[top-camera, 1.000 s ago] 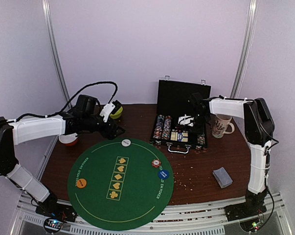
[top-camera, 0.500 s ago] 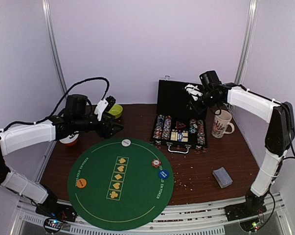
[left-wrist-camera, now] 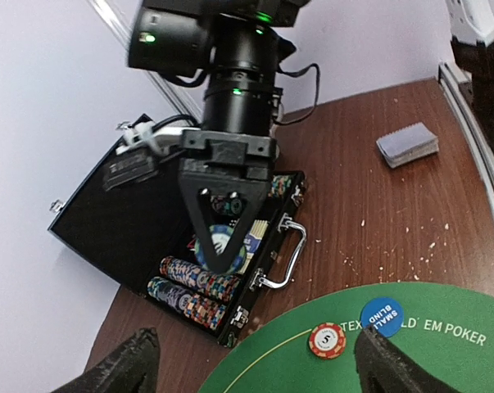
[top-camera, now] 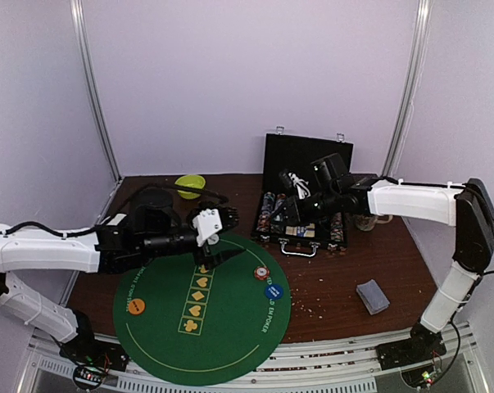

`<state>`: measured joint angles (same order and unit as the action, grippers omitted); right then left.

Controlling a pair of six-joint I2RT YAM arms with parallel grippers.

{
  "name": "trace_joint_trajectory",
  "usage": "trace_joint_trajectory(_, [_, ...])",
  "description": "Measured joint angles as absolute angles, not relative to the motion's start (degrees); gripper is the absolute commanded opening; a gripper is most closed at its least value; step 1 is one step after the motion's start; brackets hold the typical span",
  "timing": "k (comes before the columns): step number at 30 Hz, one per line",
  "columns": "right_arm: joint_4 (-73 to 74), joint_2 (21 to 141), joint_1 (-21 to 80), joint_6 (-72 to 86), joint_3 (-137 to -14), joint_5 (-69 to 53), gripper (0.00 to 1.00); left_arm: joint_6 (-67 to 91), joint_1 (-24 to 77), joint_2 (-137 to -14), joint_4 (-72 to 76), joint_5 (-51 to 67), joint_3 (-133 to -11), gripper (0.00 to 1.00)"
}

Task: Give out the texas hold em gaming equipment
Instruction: Pass from the right arm to the left

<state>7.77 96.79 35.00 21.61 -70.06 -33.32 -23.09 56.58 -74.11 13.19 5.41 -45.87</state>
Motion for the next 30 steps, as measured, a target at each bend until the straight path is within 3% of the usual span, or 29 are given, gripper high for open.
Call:
trace_joint_trajectory(3, [3.9, 96.9, 37.5, 27.0, -68.2, -36.4, 0.00, -26.3, 59.0, -79.5, 13.3, 2.7, -48.7, 0.98])
trace_joint_trajectory(7, [-1.0, 96.9, 39.8, 32.4, -66.2, -38.9, 0.00, -28.1, 60.3, -85.1, 13.8, -0.7, -50.5, 0.96])
trace_joint_trajectory(12, [-3.6, 97.2, 41.3, 35.4, -65.7, -39.7, 0.00, -27.8, 60.5, -90.2, 13.1, -4.8, -53.6, 0.76])
trace_joint_trajectory(24, [-4.9, 98.4, 42.1, 37.8, -65.7, -40.2, 0.00, -25.2, 60.5, -94.1, 11.9, -8.5, -58.3, 0.66])
trace_joint_trajectory(30, [-4.9, 98.4, 42.5, 37.9, -65.7, -40.6, 0.00, -24.8, 60.0, -95.4, 11.1, -9.7, -58.8, 0.45])
